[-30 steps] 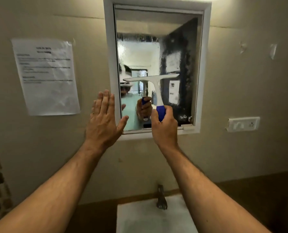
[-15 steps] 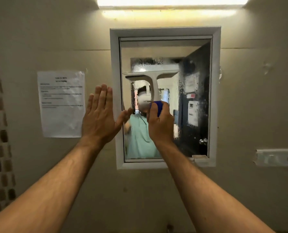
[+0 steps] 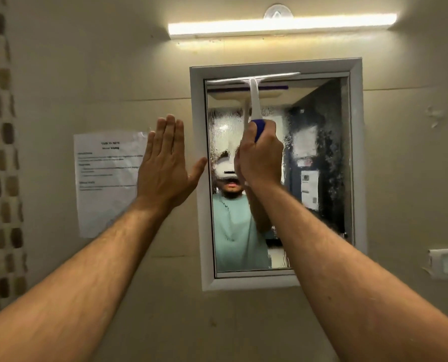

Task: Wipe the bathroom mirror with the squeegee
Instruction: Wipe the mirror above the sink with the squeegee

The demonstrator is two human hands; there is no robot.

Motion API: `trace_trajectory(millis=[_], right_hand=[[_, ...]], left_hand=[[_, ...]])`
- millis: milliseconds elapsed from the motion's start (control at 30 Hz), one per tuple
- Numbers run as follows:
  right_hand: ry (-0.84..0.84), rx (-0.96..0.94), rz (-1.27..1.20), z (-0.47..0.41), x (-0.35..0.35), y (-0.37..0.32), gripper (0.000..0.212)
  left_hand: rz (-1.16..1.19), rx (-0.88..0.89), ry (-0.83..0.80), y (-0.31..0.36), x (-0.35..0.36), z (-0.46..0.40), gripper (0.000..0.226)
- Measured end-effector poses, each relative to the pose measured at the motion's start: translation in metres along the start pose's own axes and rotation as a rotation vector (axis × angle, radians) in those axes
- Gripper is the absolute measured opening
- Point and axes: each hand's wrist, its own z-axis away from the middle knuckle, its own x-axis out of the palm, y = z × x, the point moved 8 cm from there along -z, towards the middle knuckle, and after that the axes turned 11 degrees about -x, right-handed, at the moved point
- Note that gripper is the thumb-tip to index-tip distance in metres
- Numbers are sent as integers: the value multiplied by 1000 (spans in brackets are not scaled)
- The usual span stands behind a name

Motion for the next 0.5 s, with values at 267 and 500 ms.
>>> trace_trajectory(millis=[267,500], right_hand=[[-37,48,-28,-13,4,6,27],[-123,77,50,30,4,24,31]], left_hand=[[56,8,12,10,8,-16,91],[46,27,3,7,24,3,92]])
